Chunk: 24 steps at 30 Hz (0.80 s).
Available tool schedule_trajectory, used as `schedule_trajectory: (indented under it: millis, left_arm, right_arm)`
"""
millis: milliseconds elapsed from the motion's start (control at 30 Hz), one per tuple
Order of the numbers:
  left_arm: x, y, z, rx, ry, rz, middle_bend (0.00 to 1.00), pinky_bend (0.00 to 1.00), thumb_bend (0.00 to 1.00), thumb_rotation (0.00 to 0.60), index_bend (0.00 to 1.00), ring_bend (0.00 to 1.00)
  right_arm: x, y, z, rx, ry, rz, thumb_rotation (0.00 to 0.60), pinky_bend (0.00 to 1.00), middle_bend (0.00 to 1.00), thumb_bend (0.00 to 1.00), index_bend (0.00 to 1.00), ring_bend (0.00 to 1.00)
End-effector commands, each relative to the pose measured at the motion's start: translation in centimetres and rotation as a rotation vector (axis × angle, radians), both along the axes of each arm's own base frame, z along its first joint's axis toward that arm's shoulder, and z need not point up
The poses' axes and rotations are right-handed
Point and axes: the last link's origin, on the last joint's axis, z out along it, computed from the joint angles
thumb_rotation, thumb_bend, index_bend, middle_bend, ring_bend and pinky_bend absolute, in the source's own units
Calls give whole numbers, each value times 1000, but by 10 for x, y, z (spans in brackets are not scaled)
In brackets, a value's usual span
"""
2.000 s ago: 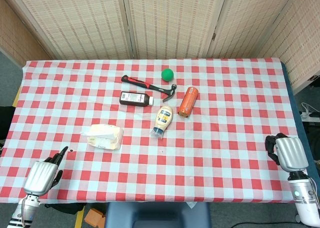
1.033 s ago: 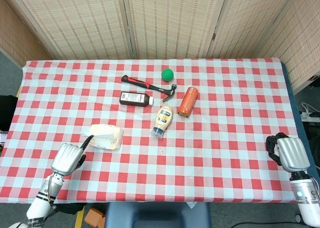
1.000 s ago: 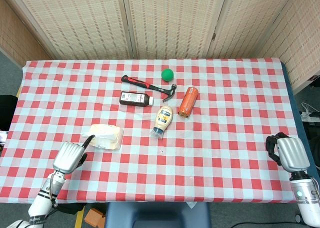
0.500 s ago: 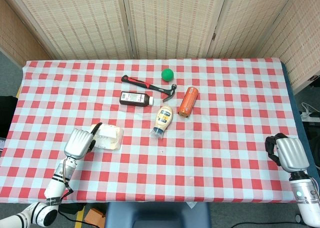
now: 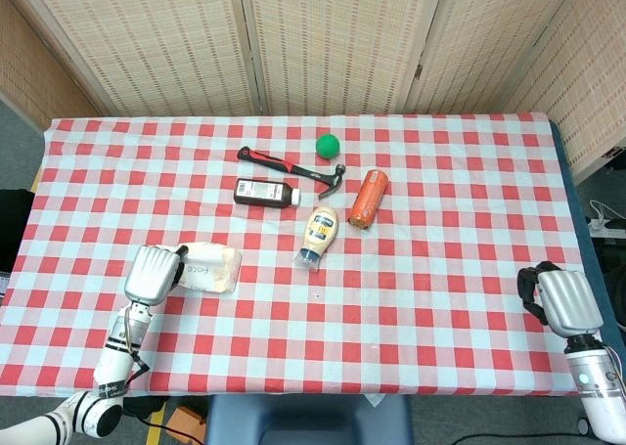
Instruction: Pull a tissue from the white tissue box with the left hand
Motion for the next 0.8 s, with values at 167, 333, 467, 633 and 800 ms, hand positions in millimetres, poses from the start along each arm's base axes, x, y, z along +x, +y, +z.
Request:
schedule_trajectory:
  millis: [167,333,467,633,800]
  left_arm:
    - [9,-9,38,93,28,-75,951,1000,547,600,686,980]
    - [-30,-20,78,188,164,26,963,1000,550,600,706,980]
    - [-67,-33,108,242,236,144,968,1000,554,600,711,980]
    - [-92,-53,111,190,203,224,965,1000,541,600,691,978]
    - [-94,-67,101,128,171,213,959,1000,462,600,419,973]
  right_arm:
    - [0,1,-1,15,2,-7,600,829,644,542,738,441]
    - [0,0,0,16,2,-10,600,829,644,542,739,441]
    - [0,0,-2,19,8,-11,600,829,644,542,738,441]
    - [-1,-1,-5,24,18,-16,600,829,644,542,738,441]
    - [-1,-2,-6,28,24,-21,600,829,644,542,739,441]
